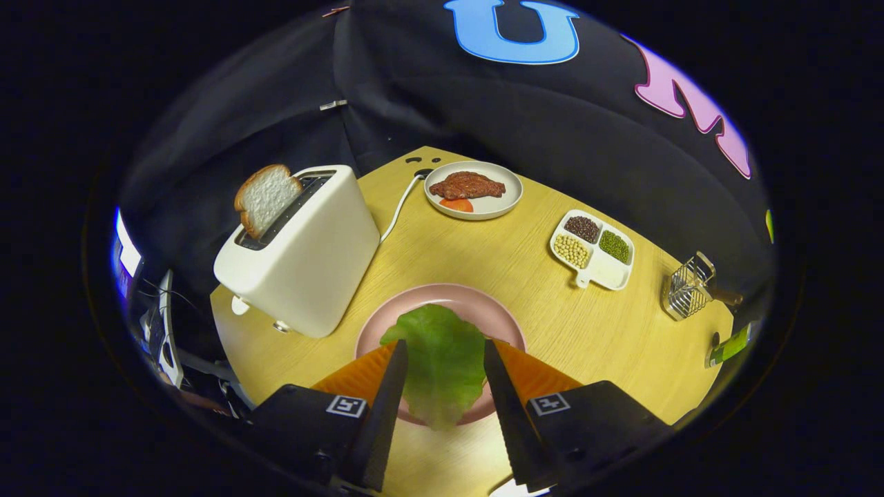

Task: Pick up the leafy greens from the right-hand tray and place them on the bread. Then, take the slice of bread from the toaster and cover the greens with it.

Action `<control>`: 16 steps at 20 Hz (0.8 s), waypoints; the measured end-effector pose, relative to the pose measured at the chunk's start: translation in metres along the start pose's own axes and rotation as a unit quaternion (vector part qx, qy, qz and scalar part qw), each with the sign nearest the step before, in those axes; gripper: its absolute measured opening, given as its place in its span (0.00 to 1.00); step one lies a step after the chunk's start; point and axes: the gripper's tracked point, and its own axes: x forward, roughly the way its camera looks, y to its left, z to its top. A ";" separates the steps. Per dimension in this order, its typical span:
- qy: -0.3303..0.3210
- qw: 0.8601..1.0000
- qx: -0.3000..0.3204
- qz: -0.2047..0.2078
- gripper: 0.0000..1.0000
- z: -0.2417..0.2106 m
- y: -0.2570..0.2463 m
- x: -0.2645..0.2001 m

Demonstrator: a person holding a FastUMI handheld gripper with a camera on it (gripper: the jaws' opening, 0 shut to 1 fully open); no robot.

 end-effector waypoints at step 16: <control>-0.125 0.989 0.012 0.078 0.73 0.126 0.128 -0.074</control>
